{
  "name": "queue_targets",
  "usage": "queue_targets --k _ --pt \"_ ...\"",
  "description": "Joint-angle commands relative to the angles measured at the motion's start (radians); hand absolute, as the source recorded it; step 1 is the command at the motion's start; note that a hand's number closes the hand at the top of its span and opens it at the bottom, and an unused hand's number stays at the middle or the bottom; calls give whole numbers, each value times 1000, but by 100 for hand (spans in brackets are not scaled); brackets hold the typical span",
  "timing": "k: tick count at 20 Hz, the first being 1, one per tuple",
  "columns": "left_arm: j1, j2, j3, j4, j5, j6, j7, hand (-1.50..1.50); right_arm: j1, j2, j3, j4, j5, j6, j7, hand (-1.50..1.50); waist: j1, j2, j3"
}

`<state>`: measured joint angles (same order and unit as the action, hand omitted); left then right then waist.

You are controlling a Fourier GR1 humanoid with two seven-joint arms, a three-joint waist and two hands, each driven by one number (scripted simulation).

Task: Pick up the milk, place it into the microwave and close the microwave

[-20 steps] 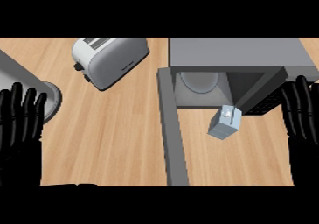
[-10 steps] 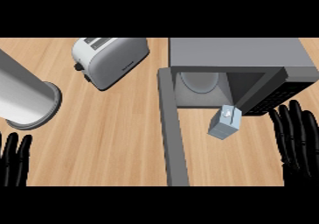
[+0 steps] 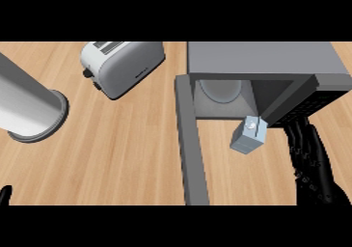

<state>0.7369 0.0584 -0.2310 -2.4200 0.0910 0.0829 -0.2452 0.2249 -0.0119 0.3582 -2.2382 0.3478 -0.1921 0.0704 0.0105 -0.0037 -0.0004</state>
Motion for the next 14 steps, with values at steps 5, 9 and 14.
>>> queue_targets --k 5,9,14 --pt "152 9 28 -16 55 -75 -104 -150 -61 -2 -66 98 8 -28 -21 -150 2 1 0" --pt "231 26 74 -6 105 -129 -180 -150 -105 -2 -123 269 -28 -34 -135 -150 8 1 0" --pt "225 25 125 18 133 -157 -218 -150 -181 9 -142 428 -1 -52 -183 -150 6 4 1"
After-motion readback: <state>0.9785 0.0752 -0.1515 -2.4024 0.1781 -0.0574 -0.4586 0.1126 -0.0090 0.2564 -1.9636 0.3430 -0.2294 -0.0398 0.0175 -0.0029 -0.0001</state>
